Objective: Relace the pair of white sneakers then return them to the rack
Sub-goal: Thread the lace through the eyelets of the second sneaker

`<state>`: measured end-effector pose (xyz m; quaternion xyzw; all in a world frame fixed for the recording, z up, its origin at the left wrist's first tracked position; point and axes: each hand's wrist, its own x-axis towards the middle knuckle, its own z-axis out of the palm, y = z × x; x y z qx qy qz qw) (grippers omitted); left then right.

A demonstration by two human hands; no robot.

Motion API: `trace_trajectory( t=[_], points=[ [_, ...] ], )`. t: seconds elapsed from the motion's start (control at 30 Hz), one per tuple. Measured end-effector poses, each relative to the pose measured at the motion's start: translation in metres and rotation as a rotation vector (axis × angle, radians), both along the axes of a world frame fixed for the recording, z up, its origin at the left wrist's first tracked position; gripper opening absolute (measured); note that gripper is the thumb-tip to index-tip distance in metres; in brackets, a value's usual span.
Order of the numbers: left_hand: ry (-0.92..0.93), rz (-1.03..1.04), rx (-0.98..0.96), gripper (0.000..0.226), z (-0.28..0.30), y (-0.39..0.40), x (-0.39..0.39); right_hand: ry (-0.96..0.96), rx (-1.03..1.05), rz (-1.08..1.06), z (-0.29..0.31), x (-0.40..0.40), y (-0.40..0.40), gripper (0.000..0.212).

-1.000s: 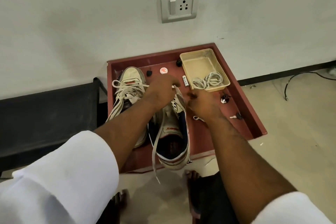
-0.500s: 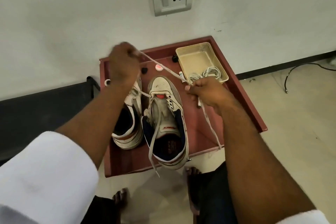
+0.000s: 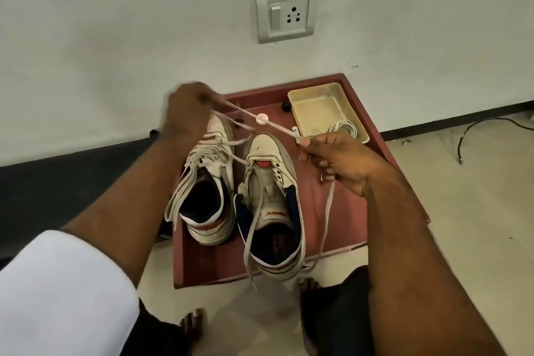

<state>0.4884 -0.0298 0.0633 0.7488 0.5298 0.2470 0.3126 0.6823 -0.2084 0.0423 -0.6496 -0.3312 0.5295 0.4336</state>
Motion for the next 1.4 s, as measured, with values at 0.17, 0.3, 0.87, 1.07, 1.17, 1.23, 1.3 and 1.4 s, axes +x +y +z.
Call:
trace_trajectory(
  t=[0.17,0.3,0.87,1.07,1.17,1.23,1.3,1.4],
  points=[
    [-0.103,-0.302,-0.204,0.043,0.011,-0.017,0.01,0.026,0.048,0.037,0.004,-0.004,0.013,0.034],
    [-0.134,-0.647,-0.625,0.023,-0.006,-0.049,0.028,0.008,0.043,0.114,0.001,-0.005,0.017,0.033],
    [-0.072,-0.42,-0.52,0.015,-0.015,-0.002,0.013,-0.058,-0.026,0.154,-0.011,0.018,0.011,0.024],
    [0.109,0.064,0.041,0.019,-0.039,0.042,-0.014,-0.325,-0.168,0.174,-0.018,0.028,0.01,0.023],
    [0.265,0.14,0.206,0.025,-0.042,0.013,0.002,-0.459,-0.231,0.202,-0.024,0.014,0.022,0.026],
    [0.26,0.098,0.352,0.037,-0.042,-0.016,0.015,-0.422,-0.178,0.048,-0.031,0.006,0.031,0.027],
    [0.147,-0.064,0.266,0.029,-0.045,-0.04,0.026,-0.311,-0.105,-0.104,-0.04,-0.001,0.038,0.025],
    [0.228,-0.224,-0.099,0.026,-0.059,-0.06,0.037,-0.152,-0.095,-0.185,-0.05,-0.014,0.043,0.009]
  ],
)
